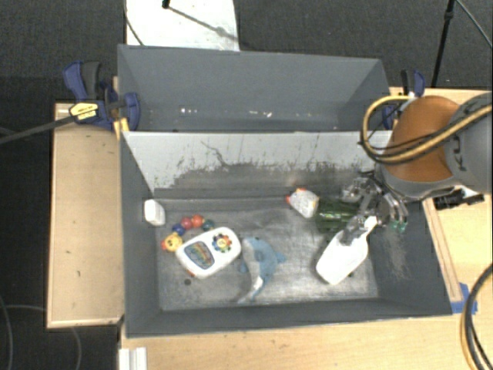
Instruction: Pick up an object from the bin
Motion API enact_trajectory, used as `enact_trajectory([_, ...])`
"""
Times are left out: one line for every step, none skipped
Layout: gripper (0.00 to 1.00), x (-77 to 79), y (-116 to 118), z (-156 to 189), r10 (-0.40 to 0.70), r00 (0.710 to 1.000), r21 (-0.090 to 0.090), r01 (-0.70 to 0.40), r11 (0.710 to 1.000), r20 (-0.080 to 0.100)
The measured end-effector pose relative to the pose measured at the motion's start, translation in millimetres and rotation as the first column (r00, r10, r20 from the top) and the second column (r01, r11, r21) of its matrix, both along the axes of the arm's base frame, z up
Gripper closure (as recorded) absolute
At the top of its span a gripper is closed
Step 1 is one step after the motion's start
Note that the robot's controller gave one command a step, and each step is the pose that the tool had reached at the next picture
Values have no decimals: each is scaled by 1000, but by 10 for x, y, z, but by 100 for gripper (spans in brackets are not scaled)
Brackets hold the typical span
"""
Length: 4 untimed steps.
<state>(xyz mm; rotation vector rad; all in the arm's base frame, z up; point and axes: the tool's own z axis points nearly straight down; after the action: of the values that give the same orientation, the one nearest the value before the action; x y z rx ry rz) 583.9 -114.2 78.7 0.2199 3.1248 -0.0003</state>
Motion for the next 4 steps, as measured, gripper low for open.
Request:
enact_trajectory([100, -6, 3, 25, 0, 1000, 0, 0, 1000, -1])
enact_trajectory([100, -14, 8, 109, 1, 1000, 1, -1, 1000, -4])
enact_trajectory([100, -9, 5, 191, 1, 1000, 0, -1, 1000, -3])
enact_trajectory([100, -3, 4, 229, 2, 1000, 0, -2, 1000, -2])
